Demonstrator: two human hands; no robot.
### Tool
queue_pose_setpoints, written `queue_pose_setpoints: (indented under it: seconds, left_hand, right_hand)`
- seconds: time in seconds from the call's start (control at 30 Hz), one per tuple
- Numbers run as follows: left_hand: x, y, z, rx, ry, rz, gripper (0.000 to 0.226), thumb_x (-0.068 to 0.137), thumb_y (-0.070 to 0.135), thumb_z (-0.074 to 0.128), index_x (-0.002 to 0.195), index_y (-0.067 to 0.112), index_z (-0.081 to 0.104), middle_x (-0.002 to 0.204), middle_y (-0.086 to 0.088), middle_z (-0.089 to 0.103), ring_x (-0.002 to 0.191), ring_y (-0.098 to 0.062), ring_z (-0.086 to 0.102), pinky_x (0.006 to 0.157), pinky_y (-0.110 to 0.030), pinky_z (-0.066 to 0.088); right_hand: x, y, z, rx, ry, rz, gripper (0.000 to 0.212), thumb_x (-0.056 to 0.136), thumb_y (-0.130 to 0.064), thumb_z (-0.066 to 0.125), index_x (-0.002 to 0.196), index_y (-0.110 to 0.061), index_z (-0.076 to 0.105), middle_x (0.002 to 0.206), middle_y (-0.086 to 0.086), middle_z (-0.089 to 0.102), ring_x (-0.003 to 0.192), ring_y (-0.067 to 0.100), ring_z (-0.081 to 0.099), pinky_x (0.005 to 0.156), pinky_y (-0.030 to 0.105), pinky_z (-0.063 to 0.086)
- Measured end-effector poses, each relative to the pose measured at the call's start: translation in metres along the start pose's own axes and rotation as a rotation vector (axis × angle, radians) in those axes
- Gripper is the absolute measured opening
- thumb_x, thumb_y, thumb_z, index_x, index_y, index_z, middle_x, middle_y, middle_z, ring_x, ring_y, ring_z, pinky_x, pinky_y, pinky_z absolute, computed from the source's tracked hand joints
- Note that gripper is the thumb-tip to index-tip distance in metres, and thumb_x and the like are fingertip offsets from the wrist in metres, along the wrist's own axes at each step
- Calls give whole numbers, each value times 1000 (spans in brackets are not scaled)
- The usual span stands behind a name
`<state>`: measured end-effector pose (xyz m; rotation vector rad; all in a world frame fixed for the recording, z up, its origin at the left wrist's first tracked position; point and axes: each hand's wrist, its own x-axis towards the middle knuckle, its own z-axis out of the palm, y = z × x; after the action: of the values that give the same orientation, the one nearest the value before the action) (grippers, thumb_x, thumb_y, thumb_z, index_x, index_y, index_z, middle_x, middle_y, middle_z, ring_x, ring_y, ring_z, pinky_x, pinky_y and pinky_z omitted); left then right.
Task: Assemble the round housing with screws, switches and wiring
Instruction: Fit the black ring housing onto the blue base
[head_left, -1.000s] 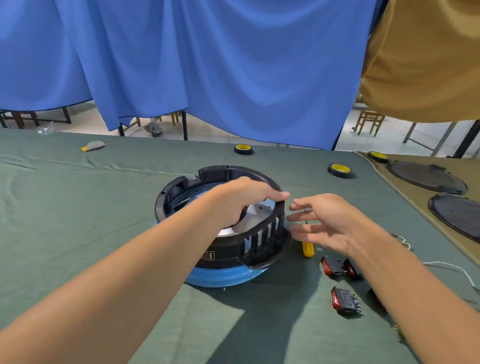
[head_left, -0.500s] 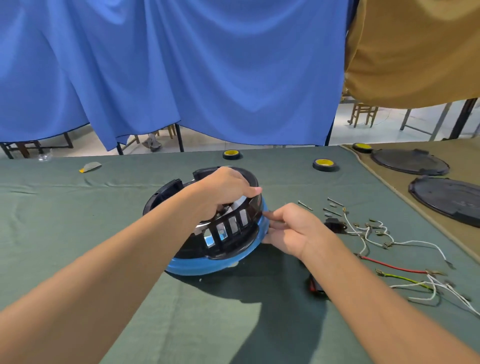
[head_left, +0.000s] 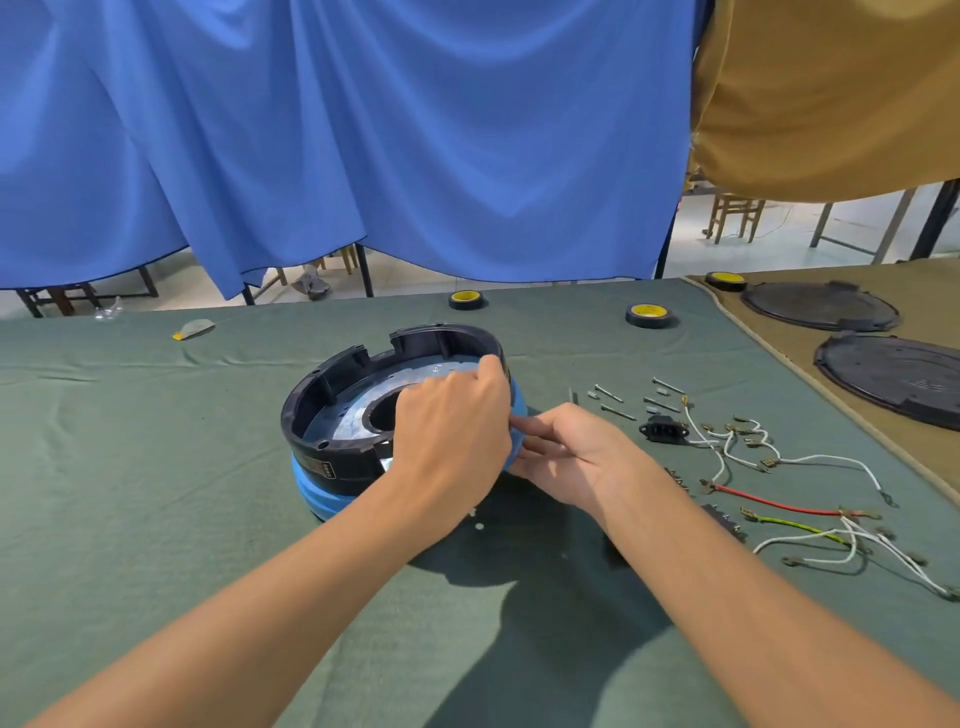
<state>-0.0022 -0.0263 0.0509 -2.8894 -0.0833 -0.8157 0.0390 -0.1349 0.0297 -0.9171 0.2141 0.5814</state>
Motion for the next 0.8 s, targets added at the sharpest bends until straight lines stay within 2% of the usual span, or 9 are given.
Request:
queue_pose_setpoints:
  seconds: [0.07,0.13,0.17,0.23,0.33,0.4,0.53,0.67,0.8]
  left_hand:
    - [-4,-2,0,-20,20,49,25,91,37,59,99,18,44,86,1,65,73,-24,62,56,-30,29]
    - [-7,-4,1,-41,39,101,38,87,45,61,107,15,48,94,2,66,83,-23,64,65,-31,33]
    - [-8,-4,1,-41,31,123,45,84,48,61,110,14,48,96,1,63,88,-23,63,71,-33,33]
    - [-11,-3,3,1,15,151,54,78,49,63,112,12,46,94,1,52,91,-22,57,76,-35,27]
    - [-13,-5,5,81,-16,147,70,70,49,70,117,10,37,96,-1,33,89,-21,42,75,-36,23]
    - [-14,-5,6,110,-11,137,72,72,42,72,122,8,33,98,-3,29,87,-20,32,75,-35,25]
    - [-17,-3,7,67,37,82,61,83,29,65,128,5,32,102,-3,40,91,-20,42,74,-31,30]
    - [-17,-2,7,63,50,71,63,83,28,67,132,2,38,109,-6,54,98,-23,54,79,-31,40]
    - [-13,-2,5,80,49,73,56,75,27,72,120,5,48,99,-5,56,89,-23,57,74,-30,41]
  right_hand:
    - [-2,1,0,6,-2,7,20,94,13,39,107,4,52,36,13,51,34,23,58,90,47,51]
    - [-2,1,0,26,-10,8,26,92,13,41,115,7,51,43,15,56,35,23,58,62,37,57]
    - [-1,1,0,27,-13,4,27,91,13,44,116,7,52,54,16,61,43,25,61,54,35,55]
    - [1,-1,-1,13,-12,7,21,89,12,49,107,6,57,69,17,67,56,28,67,62,39,53]
    - [-1,-3,1,-7,-36,38,12,90,8,50,98,3,56,59,15,66,38,23,60,56,39,49]
    - [-2,-3,2,6,-51,39,19,90,9,49,107,4,55,71,16,65,33,22,56,52,40,49]
    - [1,-4,2,3,-60,14,21,86,12,54,106,6,57,90,21,65,51,28,68,67,45,52]
    - [4,-5,1,-59,-74,19,15,86,10,56,100,6,59,76,20,72,73,30,70,76,45,54]
    - [7,-10,-3,-209,-94,-28,20,89,3,57,108,4,62,82,18,74,75,28,72,81,42,55]
